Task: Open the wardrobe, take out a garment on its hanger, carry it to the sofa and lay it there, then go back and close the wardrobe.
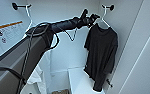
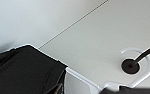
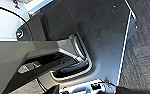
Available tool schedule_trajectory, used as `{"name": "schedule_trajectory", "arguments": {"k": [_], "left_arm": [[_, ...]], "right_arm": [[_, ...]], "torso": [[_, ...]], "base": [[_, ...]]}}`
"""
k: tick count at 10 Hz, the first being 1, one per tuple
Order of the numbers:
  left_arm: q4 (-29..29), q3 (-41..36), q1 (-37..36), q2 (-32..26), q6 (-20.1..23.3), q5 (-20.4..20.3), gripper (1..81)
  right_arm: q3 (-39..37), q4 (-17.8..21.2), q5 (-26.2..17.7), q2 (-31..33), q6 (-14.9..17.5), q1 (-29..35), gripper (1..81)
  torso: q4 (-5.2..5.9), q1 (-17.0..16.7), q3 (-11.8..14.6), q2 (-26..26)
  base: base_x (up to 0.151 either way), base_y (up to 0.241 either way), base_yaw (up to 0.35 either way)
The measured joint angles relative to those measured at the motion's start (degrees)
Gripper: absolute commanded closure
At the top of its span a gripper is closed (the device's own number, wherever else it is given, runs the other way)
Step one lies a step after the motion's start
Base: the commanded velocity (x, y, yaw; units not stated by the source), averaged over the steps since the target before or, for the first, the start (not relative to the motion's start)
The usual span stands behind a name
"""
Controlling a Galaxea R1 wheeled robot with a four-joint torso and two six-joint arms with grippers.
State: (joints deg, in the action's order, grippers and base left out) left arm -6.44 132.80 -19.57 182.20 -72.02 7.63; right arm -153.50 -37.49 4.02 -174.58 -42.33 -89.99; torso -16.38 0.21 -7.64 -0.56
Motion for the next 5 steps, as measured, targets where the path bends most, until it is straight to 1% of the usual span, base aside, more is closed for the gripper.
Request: {"name": "schedule_trajectory", "arguments": {"k": [1,3,5], "left_arm": [[-0.01,-0.09,-0.05,0.02,0.00,-0.22,1.0],[-0.01,-0.72,-0.13,0.05,-0.02,-0.46,1.0],[-0.01,-0.76,1.24,-0.30,-0.05,0.02,1.0]], "right_arm": [[0.00,0.00,0.02,0.00,-0.12,0.02,1.0],[0.00,0.02,0.02,0.00,-0.17,-0.02,1.0],[0.00,0.02,0.11,-0.11,-0.15,0.50,1.0]], "torso": [[0.00,-0.02,-0.28,0.00],[0.00,-0.05,-2.45,0.00],[0.00,0.02,-3.28,0.07]], "base": [[0.000,0.000,0.000],[0.000,0.000,0.000],[0.000,0.000,0.000]]}}
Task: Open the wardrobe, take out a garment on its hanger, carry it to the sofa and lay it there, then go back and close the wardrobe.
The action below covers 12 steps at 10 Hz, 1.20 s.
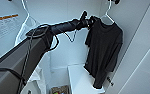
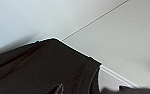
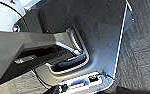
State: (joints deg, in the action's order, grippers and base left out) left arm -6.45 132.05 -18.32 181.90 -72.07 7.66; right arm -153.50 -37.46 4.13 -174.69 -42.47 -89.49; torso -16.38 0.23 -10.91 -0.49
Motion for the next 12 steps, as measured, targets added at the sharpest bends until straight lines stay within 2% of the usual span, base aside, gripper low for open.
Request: {"name": "schedule_trajectory", "arguments": {"k": [7,8,11,12], "left_arm": [[-0.20,-5.97,-2.18,0.05,0.00,-3.04,1.0],[-0.22,-6.13,-2.21,0.18,0.02,-3.41,1.0],[-0.24,-5.95,-2.18,0.05,0.02,-4.13,1.0],[-0.27,-6.02,-2.18,0.50,0.02,-4.33,1.0]], "right_arm": [[0.00,0.04,0.16,-0.06,-0.02,0.09,1.0],[0.00,0.04,0.18,-0.06,-0.02,0.11,1.0],[0.00,0.06,0.18,-0.26,0.02,-0.01,1.0],[0.00,0.06,0.16,-0.48,0.02,-0.23,1.0]], "torso": [[0.00,0.02,0.00,0.00],[-0.26,0.02,0.00,0.00],[-3.34,0.02,0.00,0.02],[-3.54,0.02,0.00,0.00]], "base": [[0.000,0.000,0.000],[0.000,0.000,0.000],[0.000,0.000,0.000],[0.000,0.000,0.000]]}}
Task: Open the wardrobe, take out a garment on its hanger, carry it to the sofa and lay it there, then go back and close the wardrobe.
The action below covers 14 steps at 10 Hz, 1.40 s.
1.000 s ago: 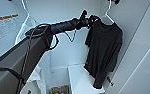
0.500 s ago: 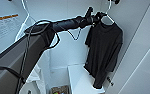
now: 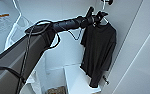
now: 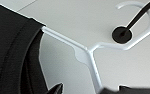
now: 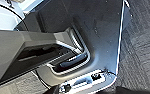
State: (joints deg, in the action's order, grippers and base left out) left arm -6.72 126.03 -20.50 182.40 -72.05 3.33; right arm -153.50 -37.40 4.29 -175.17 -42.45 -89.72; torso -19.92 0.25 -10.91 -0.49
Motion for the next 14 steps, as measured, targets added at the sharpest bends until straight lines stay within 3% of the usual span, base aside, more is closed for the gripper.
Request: {"name": "schedule_trajectory", "arguments": {"k": [6,9,10,13,14], "left_arm": [[-2.97,7.83,0.55,-0.80,0.16,-6.41,1.0],[-3.78,5.14,0.61,-0.48,0.16,-8.06,1.0],[-3.80,3.38,0.61,-0.50,0.16,-8.18,1.0],[-3.84,-1.72,0.99,-0.30,-0.02,-9.58,1.0],[-3.89,-2.77,1.41,0.21,-0.04,-9.74,1.0]], "right_arm": [[-0.27,0.13,0.04,-1.43,0.02,-0.11,1.0],[-0.74,0.15,0.02,-1.49,0.02,-0.16,1.0],[-1.16,0.13,0.02,-1.46,0.02,-0.16,1.0],[-1.51,0.13,0.04,-1.46,0.04,-0.22,1.0],[-1.51,0.13,0.00,-1.49,0.04,-0.30,1.0]], "torso": [[0.02,0.00,0.00,0.02],[0.02,0.00,0.00,0.02],[-0.22,0.00,0.00,0.02],[-2.75,0.00,0.00,0.02],[-2.80,0.00,0.00,0.02]], "base": [[0.000,0.000,0.000],[0.000,0.000,0.000],[0.000,0.000,0.000],[0.000,0.000,0.000],[0.000,0.000,0.000]]}}
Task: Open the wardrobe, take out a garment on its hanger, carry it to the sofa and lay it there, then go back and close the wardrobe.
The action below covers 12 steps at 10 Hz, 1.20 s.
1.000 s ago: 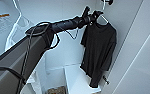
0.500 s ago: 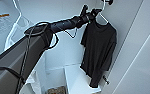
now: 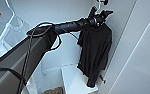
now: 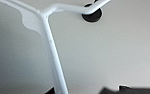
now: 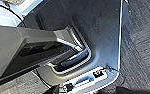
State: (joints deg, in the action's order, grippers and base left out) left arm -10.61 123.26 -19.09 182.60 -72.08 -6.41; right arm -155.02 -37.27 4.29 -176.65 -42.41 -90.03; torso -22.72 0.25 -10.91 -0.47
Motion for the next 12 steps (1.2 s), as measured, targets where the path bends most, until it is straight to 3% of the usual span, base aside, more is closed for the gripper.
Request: {"name": "schedule_trajectory", "arguments": {"k": [7,8,12], "left_arm": [[-4.24,2.12,1.34,-0.68,-0.05,-4.45,1.0],[-4.55,2.01,1.38,-0.68,-0.99,-4.35,81.1],[-4.38,0.85,2.21,-1.32,-1.71,-3.78,81.1]], "right_arm": [[0.00,-0.02,0.04,-0.17,0.13,0.01,1.0],[0.00,-0.02,0.04,-0.17,0.13,0.01,1.0],[0.00,-0.05,0.11,-0.17,0.16,0.01,1.0]], "torso": [[0.00,0.00,0.00,0.00],[0.00,0.00,0.00,0.00],[0.00,0.02,0.00,0.00]], "base": [[0.000,0.000,0.000],[0.000,0.000,0.000],[0.000,0.000,0.000]]}}
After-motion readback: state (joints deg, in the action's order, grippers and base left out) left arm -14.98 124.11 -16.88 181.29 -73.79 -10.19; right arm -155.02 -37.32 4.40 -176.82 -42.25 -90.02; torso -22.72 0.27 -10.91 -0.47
